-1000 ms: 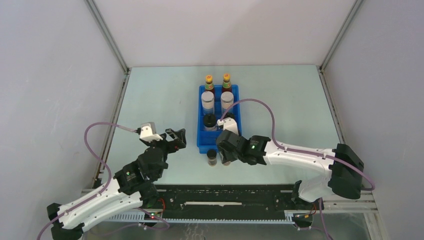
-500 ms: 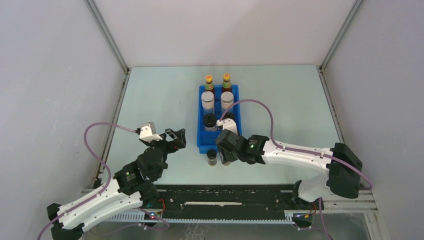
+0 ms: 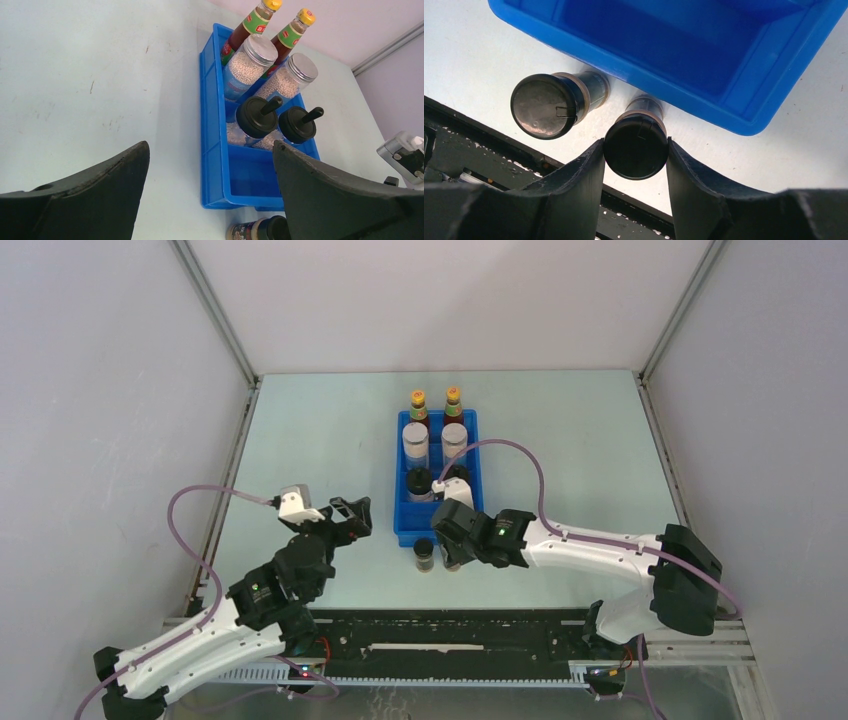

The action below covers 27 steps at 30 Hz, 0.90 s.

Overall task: Organize the condiment bottles
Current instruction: Pick up the bottle from the center of the board.

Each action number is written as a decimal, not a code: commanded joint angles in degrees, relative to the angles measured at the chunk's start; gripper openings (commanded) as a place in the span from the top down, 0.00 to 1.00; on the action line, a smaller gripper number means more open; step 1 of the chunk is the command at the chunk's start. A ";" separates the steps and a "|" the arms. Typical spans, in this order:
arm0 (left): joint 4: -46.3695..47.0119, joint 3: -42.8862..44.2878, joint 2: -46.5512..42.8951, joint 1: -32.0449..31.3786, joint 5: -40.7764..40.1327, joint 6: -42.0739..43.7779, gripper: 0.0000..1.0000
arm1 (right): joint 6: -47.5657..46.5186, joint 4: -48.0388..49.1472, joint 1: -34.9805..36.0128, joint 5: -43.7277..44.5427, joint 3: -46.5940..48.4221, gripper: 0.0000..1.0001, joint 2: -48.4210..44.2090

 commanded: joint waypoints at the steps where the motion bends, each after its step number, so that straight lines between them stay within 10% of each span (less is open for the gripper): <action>1: 1.80 -1.48 -0.58 0.08 -1.79 0.47 0.04 | -0.41 1.00 -0.35 -0.16 0.08 0.46 0.68; 14: 1.78 -1.83 -0.94 0.08 -1.68 0.30 0.04 | -0.63 0.87 -0.19 -0.18 0.06 0.67 0.11; 21: 1.69 -1.83 -1.19 -0.01 -1.80 0.30 0.04 | -0.93 0.67 0.17 0.82 0.10 0.99 -0.87; 27: 1.71 -1.66 -1.26 -0.09 -1.93 0.39 0.04 | -0.91 -1.53 0.47 2.30 1.59 1.00 -2.10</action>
